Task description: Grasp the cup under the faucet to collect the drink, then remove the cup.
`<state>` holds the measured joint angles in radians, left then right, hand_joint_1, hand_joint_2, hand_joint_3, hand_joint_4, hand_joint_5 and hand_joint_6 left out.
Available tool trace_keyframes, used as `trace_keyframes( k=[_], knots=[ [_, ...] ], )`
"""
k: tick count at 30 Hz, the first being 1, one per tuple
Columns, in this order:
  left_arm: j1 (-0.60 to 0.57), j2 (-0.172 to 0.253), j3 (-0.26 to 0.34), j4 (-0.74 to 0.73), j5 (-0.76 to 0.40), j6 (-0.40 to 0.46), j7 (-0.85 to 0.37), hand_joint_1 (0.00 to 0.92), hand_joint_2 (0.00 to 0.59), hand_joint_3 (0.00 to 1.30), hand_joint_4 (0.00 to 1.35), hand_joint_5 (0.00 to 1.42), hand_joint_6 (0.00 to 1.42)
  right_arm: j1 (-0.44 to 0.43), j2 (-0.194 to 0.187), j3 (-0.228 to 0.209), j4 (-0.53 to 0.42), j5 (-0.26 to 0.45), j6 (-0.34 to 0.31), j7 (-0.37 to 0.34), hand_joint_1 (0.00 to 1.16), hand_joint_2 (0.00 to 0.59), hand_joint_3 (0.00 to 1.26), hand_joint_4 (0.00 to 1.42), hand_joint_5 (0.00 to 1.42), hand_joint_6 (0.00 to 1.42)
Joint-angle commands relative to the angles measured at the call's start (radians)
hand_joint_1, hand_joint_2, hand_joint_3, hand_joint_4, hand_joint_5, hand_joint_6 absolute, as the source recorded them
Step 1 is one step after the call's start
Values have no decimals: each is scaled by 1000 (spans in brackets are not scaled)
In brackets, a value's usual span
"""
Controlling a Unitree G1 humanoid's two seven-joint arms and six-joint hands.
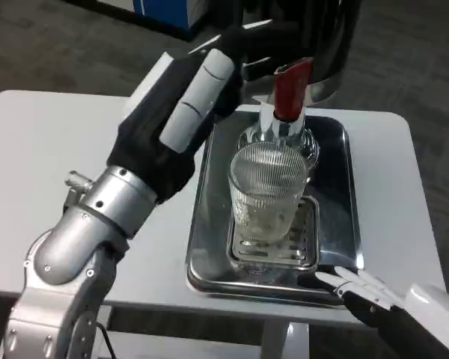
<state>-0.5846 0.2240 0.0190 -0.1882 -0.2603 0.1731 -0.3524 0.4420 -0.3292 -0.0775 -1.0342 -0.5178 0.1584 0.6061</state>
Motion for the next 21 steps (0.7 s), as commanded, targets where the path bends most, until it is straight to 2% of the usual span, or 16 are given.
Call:
trace_keyframes(
  k=[1, 10, 17, 21],
  knots=[
    [-15, -8, -22, 12, 9, 8, -7, 104, 119, 343, 259, 249, 253, 17, -1, -9, -13, 11, -2, -13, 500, 459, 149, 52, 0, 0],
    [-11, -6, -54, 6, 25, 8, -10, 103, 120, 342, 244, 247, 232, 28, 1, -15, -13, 18, -7, -20, 500, 459, 152, 55, 0, 0],
    [-1, 55, -95, 16, 157, -86, -35, 103, 120, 316, 234, 236, 215, 38, 2, -25, -13, 31, -16, -24, 500, 459, 153, 61, 0, 0],
    [8, 85, -97, 10, 194, -105, -48, 92, 123, 301, 222, 235, 202, 42, 0, -25, -13, 34, -17, -26, 500, 459, 153, 61, 0, 0]
  ],
)
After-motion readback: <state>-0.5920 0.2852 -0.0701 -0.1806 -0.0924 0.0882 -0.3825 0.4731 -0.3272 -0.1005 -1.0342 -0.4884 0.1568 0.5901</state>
